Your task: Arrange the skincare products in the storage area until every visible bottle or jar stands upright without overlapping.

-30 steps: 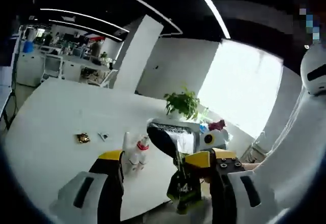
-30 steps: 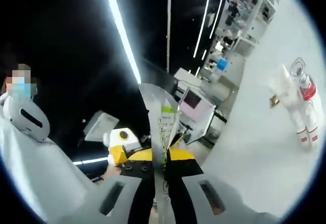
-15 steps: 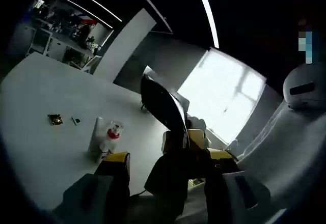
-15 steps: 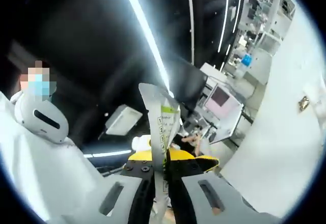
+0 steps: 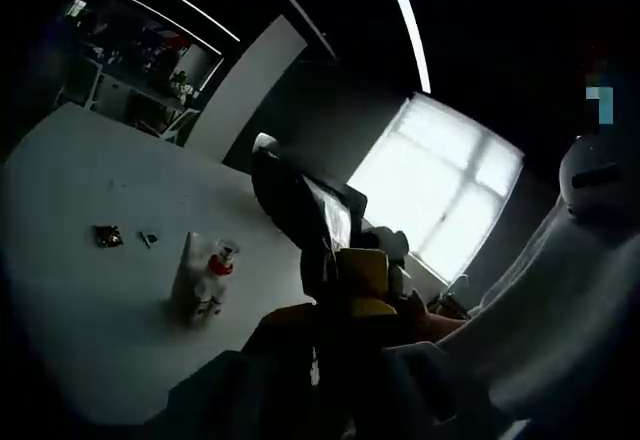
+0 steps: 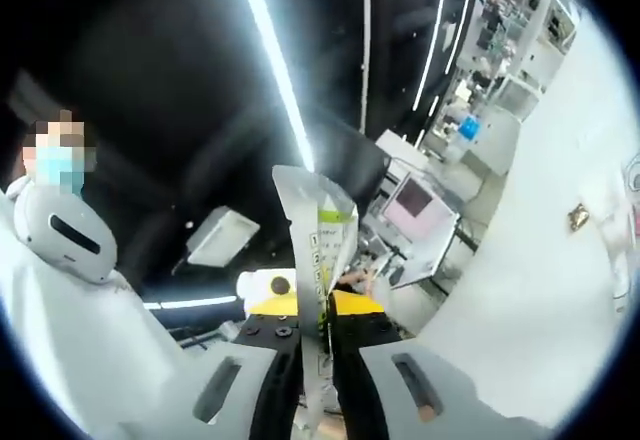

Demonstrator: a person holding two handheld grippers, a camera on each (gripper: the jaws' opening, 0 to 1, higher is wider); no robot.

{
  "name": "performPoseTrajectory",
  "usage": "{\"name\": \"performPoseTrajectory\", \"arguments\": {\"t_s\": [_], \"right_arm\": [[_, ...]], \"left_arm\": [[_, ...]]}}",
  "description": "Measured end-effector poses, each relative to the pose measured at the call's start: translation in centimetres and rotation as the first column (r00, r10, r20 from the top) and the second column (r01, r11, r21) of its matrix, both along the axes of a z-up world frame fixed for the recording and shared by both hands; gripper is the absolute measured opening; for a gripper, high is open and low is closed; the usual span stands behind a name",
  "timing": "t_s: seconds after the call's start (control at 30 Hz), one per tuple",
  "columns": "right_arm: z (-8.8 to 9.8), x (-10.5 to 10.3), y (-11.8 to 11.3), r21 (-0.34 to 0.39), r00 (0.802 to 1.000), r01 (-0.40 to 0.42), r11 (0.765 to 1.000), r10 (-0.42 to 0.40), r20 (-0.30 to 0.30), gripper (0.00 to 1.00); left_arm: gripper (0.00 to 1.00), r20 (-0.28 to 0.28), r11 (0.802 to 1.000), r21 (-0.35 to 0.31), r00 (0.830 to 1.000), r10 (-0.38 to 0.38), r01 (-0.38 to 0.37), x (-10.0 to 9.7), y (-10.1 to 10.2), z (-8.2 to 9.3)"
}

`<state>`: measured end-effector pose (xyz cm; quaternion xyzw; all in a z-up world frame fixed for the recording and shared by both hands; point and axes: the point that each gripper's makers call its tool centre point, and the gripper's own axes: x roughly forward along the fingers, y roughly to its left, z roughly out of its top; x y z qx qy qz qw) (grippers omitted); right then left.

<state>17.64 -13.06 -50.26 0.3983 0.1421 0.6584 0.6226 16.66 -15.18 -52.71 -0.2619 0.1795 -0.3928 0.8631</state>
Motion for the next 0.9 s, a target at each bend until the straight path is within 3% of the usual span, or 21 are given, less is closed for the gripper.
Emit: {"name": "performPoseTrajectory", "arguments": {"t_s": [0.2, 0.33, 0.4, 0.5, 0.77, 0.9], "right_arm": [[0.9, 0.0, -0.4, 0.057, 1.000, -0.007, 0.998, 0.008, -0.017, 0.15], [1.0, 0.3, -0.5, 0.051, 1.000, 0.014, 0.999, -0.013, -0.019, 0.13], [0.8, 0.8, -0.6, 0.033, 0.999, 0.048, 0.998, -0.047, -0.016, 0.12], [0.6, 1.4, -0.8, 0.016, 0.996, 0.084, 0.996, -0.084, -0.019, 0.11], [1.4, 1.6, -1.1, 0.061, 0.996, 0.067, 0.996, -0.062, -0.068, 0.09], [1.7, 1.7, -1.3, 0.077, 0.995, 0.068, 0.995, -0.063, -0.073, 0.07]], "left_arm": [[0.03, 0.032, 0.997, -0.078, 0.999, 0.010, -0.008, 0.3, 0.2, 1.8], [0.03, 0.045, 0.998, -0.048, 0.998, 0.038, -0.036, 0.7, 0.2, 2.0], [0.03, 0.057, 0.992, -0.031, 0.991, 0.125, -0.123, 1.8, 1.4, 2.1], [0.03, 0.051, 0.989, -0.026, 0.988, 0.147, -0.146, 2.1, 1.8, 2.4], [0.03, 0.075, 0.994, 0.033, 0.992, 0.103, -0.105, 2.1, 0.6, 2.7], [0.04, 0.076, 0.994, 0.025, 0.992, 0.101, -0.103, 2.2, 0.6, 2.8]]}}
